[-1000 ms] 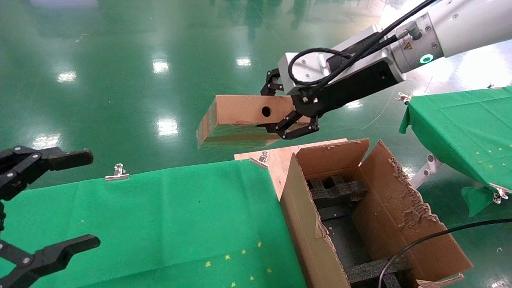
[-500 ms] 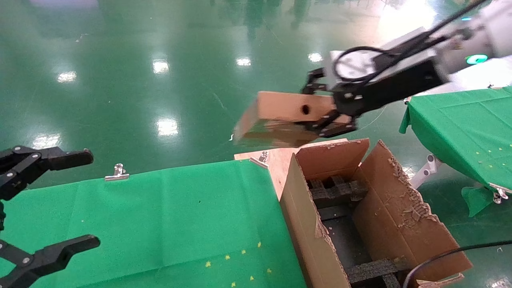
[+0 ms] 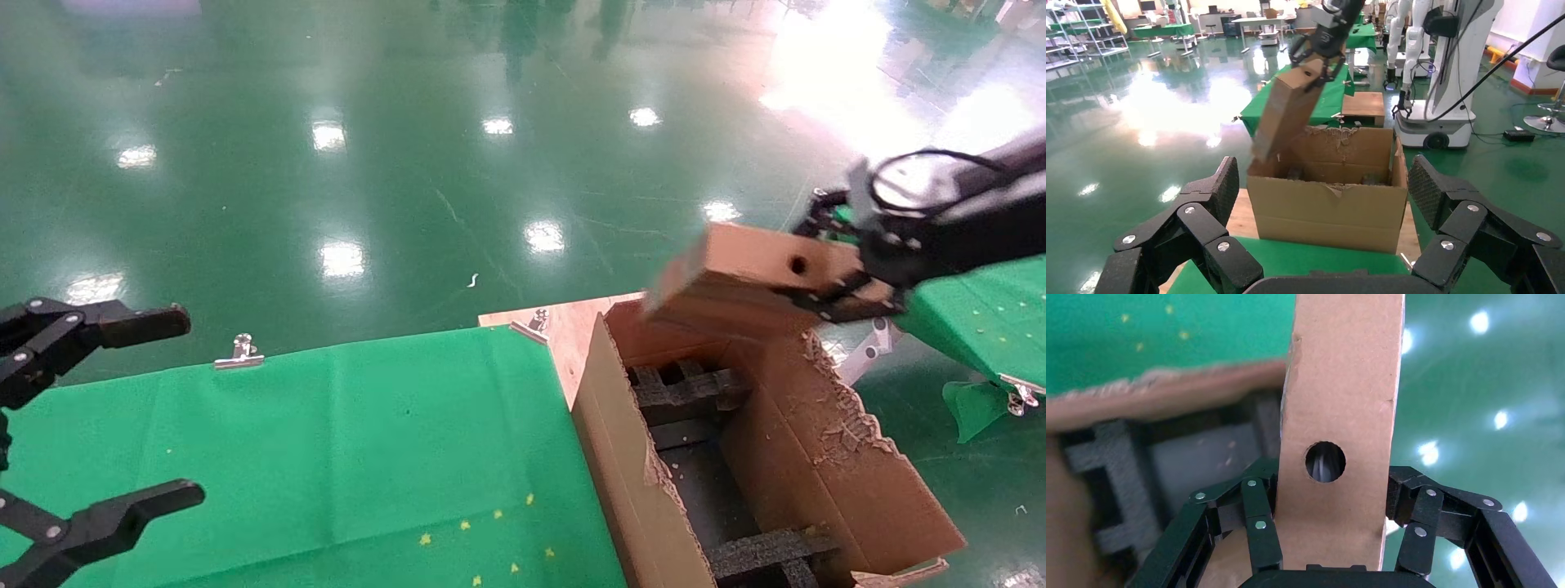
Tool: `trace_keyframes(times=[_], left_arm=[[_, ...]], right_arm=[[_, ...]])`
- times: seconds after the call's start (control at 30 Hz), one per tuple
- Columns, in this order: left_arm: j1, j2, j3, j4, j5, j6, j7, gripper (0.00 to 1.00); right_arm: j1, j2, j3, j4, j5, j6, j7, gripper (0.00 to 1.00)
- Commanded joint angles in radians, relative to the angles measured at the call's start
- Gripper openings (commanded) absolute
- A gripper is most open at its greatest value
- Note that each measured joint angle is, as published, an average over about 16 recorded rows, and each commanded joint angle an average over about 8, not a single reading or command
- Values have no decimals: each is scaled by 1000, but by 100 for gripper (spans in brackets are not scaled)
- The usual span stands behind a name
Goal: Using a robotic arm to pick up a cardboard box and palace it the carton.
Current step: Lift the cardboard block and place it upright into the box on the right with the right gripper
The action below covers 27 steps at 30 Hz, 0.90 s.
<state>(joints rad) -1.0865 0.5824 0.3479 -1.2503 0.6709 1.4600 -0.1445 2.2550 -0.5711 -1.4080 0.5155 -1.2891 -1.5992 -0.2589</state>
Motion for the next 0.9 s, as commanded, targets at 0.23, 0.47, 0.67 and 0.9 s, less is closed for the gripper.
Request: trace_keyframes(times=[0.23,0.47,0.67,0.9], left_arm=[[0,0,0,0,0,0,0,100],[0,0,0,0,0,0,0,100],[0,0,0,0,0,0,0,100],[0,0,0,0,0,0,0,100]], right_arm=[[13,77,-113,-8,32,-1,20,0],[15,88,-139,-8,45,2,28,0],[-20,94,-141,-17,78,27,86,0],[-95,116,-158,-11,109,105,274,0]])
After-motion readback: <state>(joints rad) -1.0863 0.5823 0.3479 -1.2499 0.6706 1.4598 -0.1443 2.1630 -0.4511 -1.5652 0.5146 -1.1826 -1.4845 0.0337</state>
